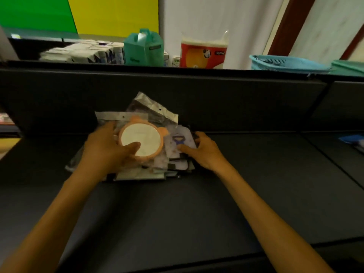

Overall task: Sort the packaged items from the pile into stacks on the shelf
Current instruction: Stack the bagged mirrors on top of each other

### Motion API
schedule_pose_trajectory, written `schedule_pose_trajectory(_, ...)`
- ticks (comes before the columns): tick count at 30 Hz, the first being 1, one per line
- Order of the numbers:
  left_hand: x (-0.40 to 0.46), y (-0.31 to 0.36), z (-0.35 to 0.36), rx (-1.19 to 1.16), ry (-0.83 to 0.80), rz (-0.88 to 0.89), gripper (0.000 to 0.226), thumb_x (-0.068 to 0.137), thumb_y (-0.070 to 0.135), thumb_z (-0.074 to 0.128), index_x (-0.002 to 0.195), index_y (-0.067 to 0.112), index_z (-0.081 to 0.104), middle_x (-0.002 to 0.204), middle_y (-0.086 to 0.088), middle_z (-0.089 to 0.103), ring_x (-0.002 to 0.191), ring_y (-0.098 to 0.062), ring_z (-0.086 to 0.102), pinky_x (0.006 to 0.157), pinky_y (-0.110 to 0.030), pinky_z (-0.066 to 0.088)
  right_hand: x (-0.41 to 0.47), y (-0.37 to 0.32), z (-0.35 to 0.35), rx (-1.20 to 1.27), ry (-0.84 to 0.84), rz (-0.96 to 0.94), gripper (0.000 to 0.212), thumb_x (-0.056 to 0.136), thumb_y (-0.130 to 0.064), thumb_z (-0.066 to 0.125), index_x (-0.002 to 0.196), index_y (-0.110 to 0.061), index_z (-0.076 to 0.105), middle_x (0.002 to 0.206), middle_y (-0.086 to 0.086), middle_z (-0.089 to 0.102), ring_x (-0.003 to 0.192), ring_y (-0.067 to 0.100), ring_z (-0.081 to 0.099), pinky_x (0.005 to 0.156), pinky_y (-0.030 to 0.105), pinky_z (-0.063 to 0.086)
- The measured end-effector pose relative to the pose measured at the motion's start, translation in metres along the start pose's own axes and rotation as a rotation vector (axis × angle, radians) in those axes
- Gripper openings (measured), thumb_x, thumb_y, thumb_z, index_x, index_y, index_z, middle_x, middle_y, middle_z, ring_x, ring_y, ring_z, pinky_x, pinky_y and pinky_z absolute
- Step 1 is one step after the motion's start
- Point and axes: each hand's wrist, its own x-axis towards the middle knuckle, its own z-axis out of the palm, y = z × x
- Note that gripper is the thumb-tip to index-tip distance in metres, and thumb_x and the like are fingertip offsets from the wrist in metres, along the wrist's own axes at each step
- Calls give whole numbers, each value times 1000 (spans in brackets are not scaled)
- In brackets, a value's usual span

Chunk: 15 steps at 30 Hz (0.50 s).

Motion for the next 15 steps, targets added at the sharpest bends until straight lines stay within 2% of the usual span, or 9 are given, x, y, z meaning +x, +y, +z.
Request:
schedule_pose_trajectory(2, 4, -5, -5, -162, -35, -43, 64, 75, 27, 76, 132, 21, 47, 128, -7, 55, 114, -28, 54, 91, -44, 46, 2, 5, -5, 124, 50, 8, 53, 80, -32, 73, 124, -11, 52, 121, 7, 62, 101, 18, 62, 82, 30, 55)
schedule_pose_trajectory(4, 6, -9, -8, -346, -78, -56, 59, 78, 24, 74, 130, 24, 47, 126, -5, 56, 107, -24, 57, 84, -42, 52, -2, 6, -12, 243, 72, 19, 42, 86, -23, 67, 123, -12, 50, 118, 6, 62, 89, 14, 63, 64, 21, 54)
schedule_pose_trajectory(6, 4, -11, -8, -483, -97, -46, 59, 79, 22, 72, 131, 26, 44, 128, -4, 54, 107, -23, 57, 76, -40, 54, -8, 10, -18, 341, 84, 32, 35, 92, -17, 59, 124, -15, 46, 116, 6, 60, 84, 14, 63, 53, 21, 53)
schedule_pose_trajectory(10, -5, -4, 0, -621, -104, 21, 59, 81, 24, 70, 131, 30, 40, 133, -1, 50, 108, -22, 55, 61, -32, 54, -30, 20, -35, 399, 168, -14, 38, 93, -14, 56, 128, -19, 42, 115, -2, 58, 93, 14, 64, 59, 31, 60)
schedule_pose_trajectory(13, -15, 8, 13, -715, -187, 89, 51, 82, 24, 68, 124, 35, 41, 129, 0, 53, 103, -21, 61, 61, -35, 58, -51, 30, -57, 405, 216, -80, 40, 93, -10, 56, 128, -21, 42, 108, -12, 58, 87, 1, 66, 58, 22, 56)
schedule_pose_trajectory(15, -23, 22, 23, -748, -231, 113, 49, 84, 22, 66, 124, 34, 41, 128, -1, 53, 101, -22, 62, 62, -35, 57, -67, 39, -75, 383, 259, -107, 41, 92, -9, 56, 129, -21, 42, 107, -15, 59, 85, -3, 67, 61, 21, 56)
